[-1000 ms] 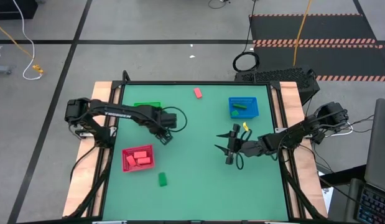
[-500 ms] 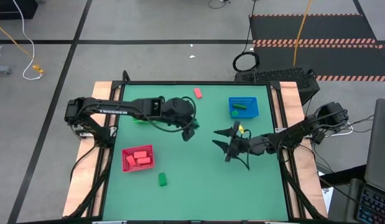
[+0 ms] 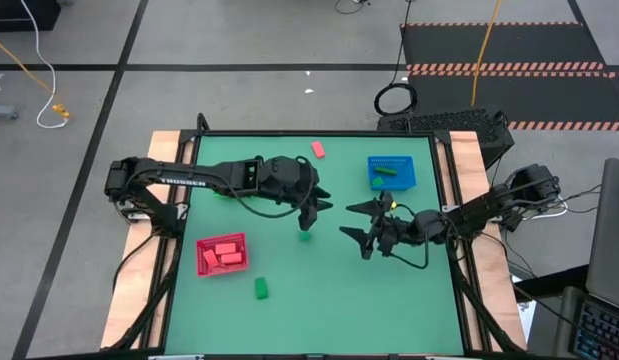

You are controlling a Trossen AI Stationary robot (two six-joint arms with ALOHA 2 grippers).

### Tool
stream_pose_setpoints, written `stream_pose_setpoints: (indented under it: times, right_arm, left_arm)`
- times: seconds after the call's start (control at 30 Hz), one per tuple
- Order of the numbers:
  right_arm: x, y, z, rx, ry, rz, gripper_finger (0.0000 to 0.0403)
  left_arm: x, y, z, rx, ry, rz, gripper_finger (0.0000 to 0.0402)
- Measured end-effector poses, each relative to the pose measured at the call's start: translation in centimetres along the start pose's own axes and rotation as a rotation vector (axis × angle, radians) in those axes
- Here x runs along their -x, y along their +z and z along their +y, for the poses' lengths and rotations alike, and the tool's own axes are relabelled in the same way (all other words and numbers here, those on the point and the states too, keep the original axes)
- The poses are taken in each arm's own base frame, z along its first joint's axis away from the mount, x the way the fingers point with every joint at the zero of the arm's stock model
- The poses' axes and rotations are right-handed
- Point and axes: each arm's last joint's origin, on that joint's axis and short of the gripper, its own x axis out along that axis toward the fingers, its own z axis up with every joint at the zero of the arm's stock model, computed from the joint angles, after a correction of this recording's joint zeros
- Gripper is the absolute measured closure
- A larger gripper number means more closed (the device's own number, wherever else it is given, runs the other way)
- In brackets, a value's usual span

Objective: Sort & place blocks by color
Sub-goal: Put the green block into the blue bin

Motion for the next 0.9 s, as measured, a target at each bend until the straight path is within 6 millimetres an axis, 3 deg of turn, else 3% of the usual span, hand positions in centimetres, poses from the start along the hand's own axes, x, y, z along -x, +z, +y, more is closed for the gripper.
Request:
stream_pose_setpoints:
  times: [0.17,0.27,0.4,0.57,0.77,0.9]
  right_arm:
    - [0.0,-0.5,0.3,-0.05,0.034,0.044,0.0092]
    - [-0.1,-1.3,0.6,-0.177,0.071,0.105,0.0089]
    - [-0.3,-3.0,1.0,-0.45,0.109,0.232,0.0092]
    - [-0.9,-4.3,2.2,-0.654,0.216,0.239,0.0093]
    - [-3.1,-5.5,4.2,-0.728,0.298,0.279,0.0094]
    - [-4.6,-5.8,5.4,-0.725,0.325,0.292,0.0094]
  left_arm:
    - [0.0,-0.5,0.2,-0.007,0.017,0.049,0.0304]
    - [0.1,-1.1,0.4,-0.047,0.048,0.114,0.0321]
    - [0.2,-1.6,0.4,-0.092,0.15,0.134,0.0325]
    - [0.5,-2.5,0.5,-0.14,0.334,0.178,0.0326]
    - [1.2,-2.6,0.0,-0.187,0.41,0.174,0.0325]
    - [1.5,-4.0,-0.6,-0.23,0.391,0.246,0.0325]
